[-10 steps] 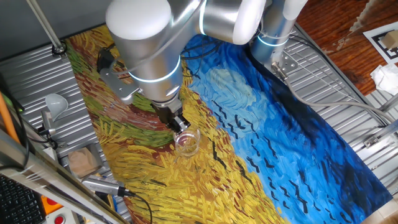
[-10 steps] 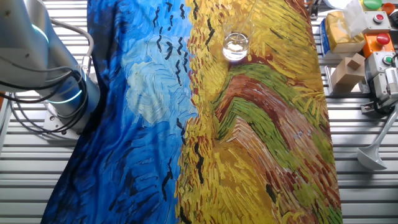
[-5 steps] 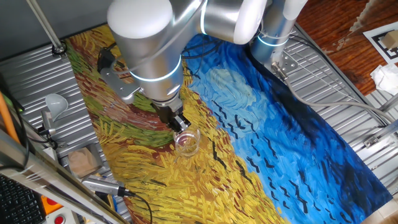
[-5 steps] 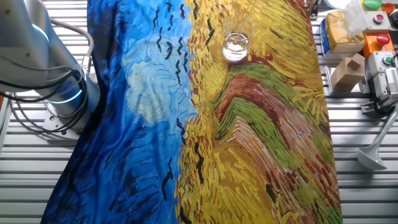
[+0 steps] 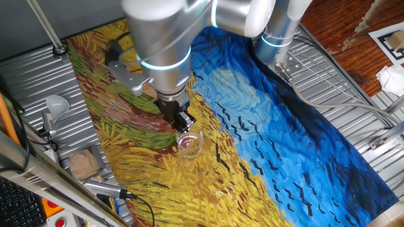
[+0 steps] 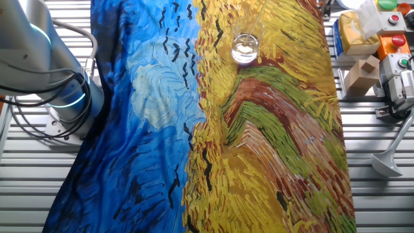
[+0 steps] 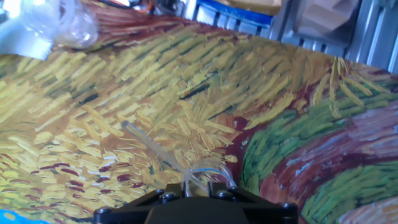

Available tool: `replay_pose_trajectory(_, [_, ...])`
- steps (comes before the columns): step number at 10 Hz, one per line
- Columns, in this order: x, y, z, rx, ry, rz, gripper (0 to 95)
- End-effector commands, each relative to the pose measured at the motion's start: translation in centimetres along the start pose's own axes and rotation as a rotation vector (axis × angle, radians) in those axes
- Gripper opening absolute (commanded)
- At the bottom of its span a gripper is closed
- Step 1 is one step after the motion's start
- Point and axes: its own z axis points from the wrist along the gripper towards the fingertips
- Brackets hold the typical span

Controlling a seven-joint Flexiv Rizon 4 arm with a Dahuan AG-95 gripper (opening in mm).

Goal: Stir the beaker with a glass rod

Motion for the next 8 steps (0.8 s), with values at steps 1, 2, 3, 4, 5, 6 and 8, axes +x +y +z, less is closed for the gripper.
replay_pose_trajectory(1, [-0.31, 0.07, 0.02, 0.008, 0.03, -0.008, 19.0])
replay_pose_trajectory(2, [-0.31, 0.07, 0.02, 0.009, 0.031, -0.006, 19.0])
replay_pose_trajectory(3, [-0.31, 0.07, 0.02, 0.008, 0.03, -0.006, 19.0])
replay_pose_trajectory(4, [-0.31, 0.07, 0.02, 0.011, 0.033, -0.004, 19.0])
replay_pose_trajectory(5, [-0.31, 0.06, 0.03, 0.012, 0.034, 0.003, 19.0])
replay_pose_trajectory(6, [-0.31, 0.06, 0.03, 0.011, 0.034, 0.005, 19.0])
replay_pose_trajectory(8, [-0.3, 0.06, 0.03, 0.012, 0.036, 0.003, 19.0])
